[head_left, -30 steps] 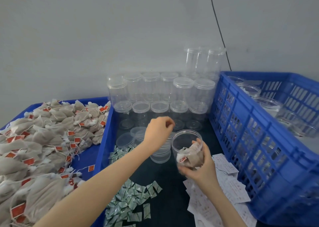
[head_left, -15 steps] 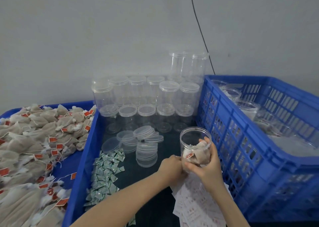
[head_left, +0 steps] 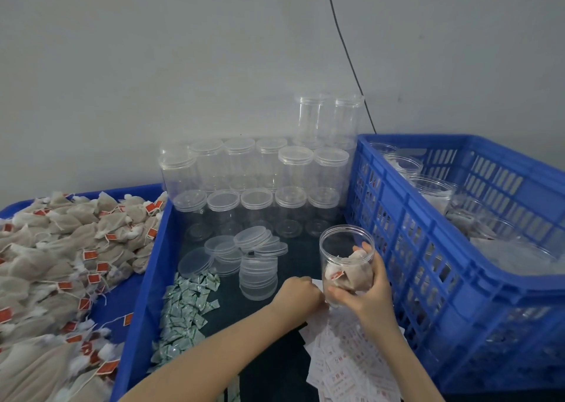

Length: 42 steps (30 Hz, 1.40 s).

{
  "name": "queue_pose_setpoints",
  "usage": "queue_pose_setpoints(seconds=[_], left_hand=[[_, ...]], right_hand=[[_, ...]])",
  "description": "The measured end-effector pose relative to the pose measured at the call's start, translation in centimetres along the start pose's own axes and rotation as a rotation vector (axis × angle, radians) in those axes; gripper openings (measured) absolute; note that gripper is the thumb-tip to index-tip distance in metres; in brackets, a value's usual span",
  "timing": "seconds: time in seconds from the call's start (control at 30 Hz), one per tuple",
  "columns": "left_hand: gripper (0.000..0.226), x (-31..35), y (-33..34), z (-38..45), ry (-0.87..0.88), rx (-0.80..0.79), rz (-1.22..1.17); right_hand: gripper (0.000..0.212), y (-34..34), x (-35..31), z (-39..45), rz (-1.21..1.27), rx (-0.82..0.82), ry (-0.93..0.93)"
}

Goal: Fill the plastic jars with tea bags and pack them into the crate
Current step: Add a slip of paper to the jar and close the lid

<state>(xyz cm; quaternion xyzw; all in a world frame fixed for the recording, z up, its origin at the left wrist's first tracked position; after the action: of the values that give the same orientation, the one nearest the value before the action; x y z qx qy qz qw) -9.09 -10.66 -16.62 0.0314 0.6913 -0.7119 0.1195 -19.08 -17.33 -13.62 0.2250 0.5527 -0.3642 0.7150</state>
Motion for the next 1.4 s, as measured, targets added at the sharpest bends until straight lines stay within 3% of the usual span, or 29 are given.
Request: queue_pose_setpoints(seconds=[0.1, 0.13, 0.23, 0.3, 0.4, 0.5, 0.6, 0.77, 0.9, 1.03, 1.17, 1.3, 1.4], left_hand=[[0.029, -2.4, -0.5, 0.2, -0.138, -0.027, -0.21], [0.03, -3.4, -1.5, 0.1, -0.216, 0.035, -0.313], [0.024, -7.5, -5.2, -1.4, -0.536, 0.38, -0.709], [0.019, -9.4, -7.8, -2.4, -0.627, 0.604, -0.863], [0.015, -10.0, -12.1, -3.0, -0.529, 0.814, -0.889], [0.011, -8.9, -15.2, -3.5, -0.324, 0.902, -0.811], [0.007, -7.4, -16.2, -3.5, -0.192, 0.86, -0.636], [0.006, -6.2, -14.0, -1.7, -0.1, 0.453, -0.498], [0.021, -5.8, -13.0, -1.3, -0.036, 0.315, -0.412], [0.033, -6.2, -12.1, -1.4, -0.062, 0.2, -0.626], [0.027, -7.0, -12.3, -2.0, -0.085, 0.347, -0.776], [0.099, -6.4, -9.1, -2.0, -0.088, 0.108, -1.306], [0.105, -6.7, -7.5, -1.6, -0.136, 0.115, -1.492]], right_hand=[[0.092, 0.0, 0.2, 0.1, 0.007, -0.002, 0.016], [0.092, 0.0, 0.2, 0.1, 0.008, -0.002, 0.021], [0.091, 0.1, 0.3, 0.2, -0.007, -0.009, 0.031], [0.09, 0.5, 0.4, 0.3, -0.025, -0.017, 0.032], [0.091, 1.3, 0.5, 0.3, -0.017, -0.035, 0.04], [0.092, 2.1, 0.5, 0.2, -0.007, -0.063, 0.042], [0.097, 2.8, 0.3, 0.2, -0.03, -0.085, 0.031], [0.099, 3.3, 0.4, 0.3, -0.05, -0.115, 0.036], [0.101, 3.2, 0.5, 0.4, -0.06, -0.107, 0.054], [0.105, 3.0, 0.2, 0.6, -0.035, -0.099, 0.066], [0.094, 2.9, -0.4, 0.9, 0.002, -0.047, 0.065], [0.091, 3.1, -1.1, 1.5, 0.013, -0.04, 0.059], [0.087, 3.8, -1.8, 2.3, -0.001, -0.089, 0.041]])
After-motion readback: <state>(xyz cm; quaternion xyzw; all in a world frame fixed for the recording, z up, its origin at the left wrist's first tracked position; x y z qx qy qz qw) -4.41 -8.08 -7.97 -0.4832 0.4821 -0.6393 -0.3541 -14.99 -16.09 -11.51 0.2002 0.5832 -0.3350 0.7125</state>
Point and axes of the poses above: each hand's wrist, its own z-axis towards the middle knuckle, its own y-axis out of the palm, x = y × z, the point moved 7 cm from there along z, towards the middle knuckle, and after that the axes turned 2 degrees about -x, right-handed, at the moved point
